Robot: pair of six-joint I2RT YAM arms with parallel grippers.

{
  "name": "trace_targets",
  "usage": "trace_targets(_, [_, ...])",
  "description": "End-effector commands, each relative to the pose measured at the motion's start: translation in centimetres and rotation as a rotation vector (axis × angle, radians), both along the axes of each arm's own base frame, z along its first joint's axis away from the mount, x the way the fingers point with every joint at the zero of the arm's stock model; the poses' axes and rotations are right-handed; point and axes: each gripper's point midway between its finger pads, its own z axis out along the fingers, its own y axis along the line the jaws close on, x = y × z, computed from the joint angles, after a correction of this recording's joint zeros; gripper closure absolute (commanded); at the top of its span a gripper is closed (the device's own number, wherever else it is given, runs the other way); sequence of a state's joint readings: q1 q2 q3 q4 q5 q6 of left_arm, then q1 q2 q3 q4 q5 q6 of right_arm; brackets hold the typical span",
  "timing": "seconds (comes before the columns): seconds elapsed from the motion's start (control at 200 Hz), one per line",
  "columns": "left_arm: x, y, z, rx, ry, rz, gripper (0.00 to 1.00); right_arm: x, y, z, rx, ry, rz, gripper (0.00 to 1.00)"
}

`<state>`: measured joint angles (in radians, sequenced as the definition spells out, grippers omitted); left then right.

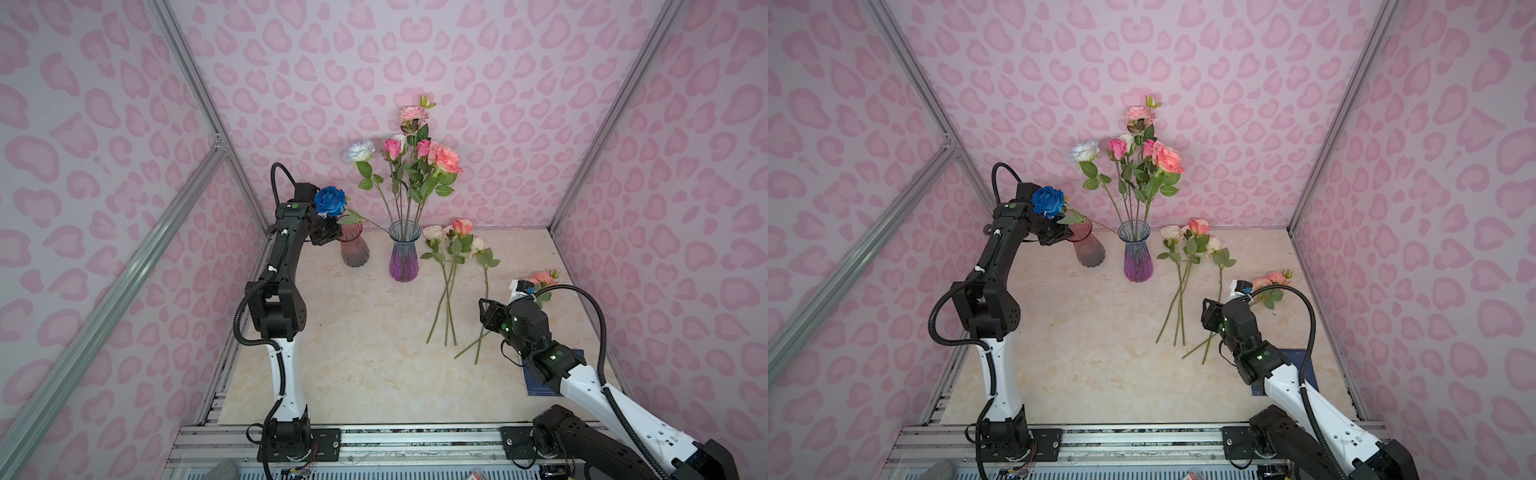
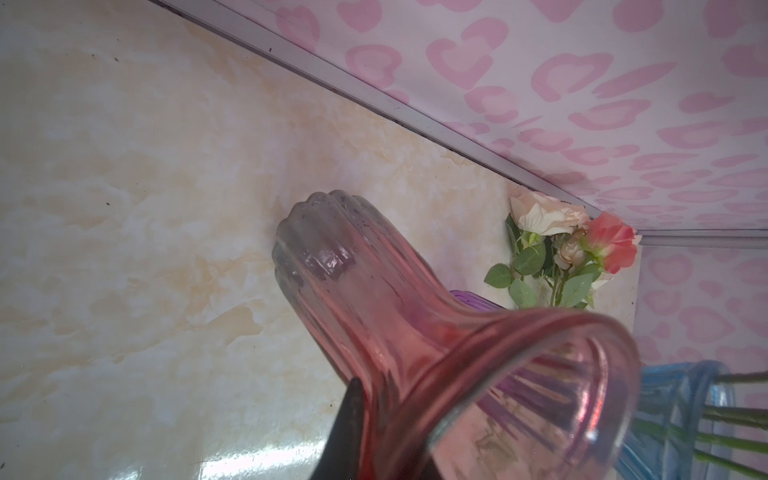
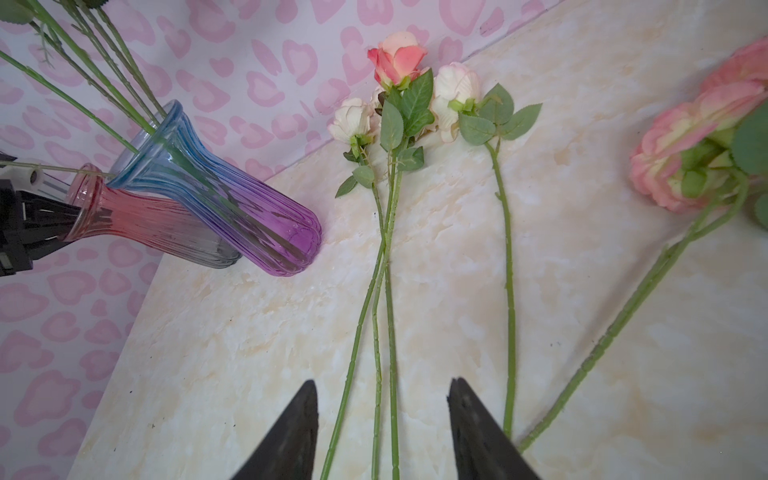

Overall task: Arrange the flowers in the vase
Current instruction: 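Carry the red-grey vase nearer the robot and set it down with the left gripper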

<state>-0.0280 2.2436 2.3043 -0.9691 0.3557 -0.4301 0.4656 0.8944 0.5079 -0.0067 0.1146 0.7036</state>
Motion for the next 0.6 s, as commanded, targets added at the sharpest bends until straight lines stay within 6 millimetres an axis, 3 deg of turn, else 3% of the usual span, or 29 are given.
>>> trace_targets(0.0, [-1.4,0.1,2.2,0.010,-0.026,-0.006,0.96,0.1,-0.4,0.4,-0.020,-0.007,-0.015,0.48])
trace_targets(0.145, [-3.9,0.9,3.0,0.022,-0.033,0.038,0.96,0.3,-0.7,1.1,-0.047,-0.016,-0.023,0.48])
trace_targets(0.4, [-9.7,0.4,3.7,-0.047,-0.034,0.061,0.96,0.6,-0.9,2.5,-0.065,-0.048,-0.033,0.48])
trace_targets(0.595, [-16.3,0.2,3.5,-0.026,-0.010,0.062,0.96,0.7,-1.0,3.1,-0.079,-0.052,-0.033,0.48])
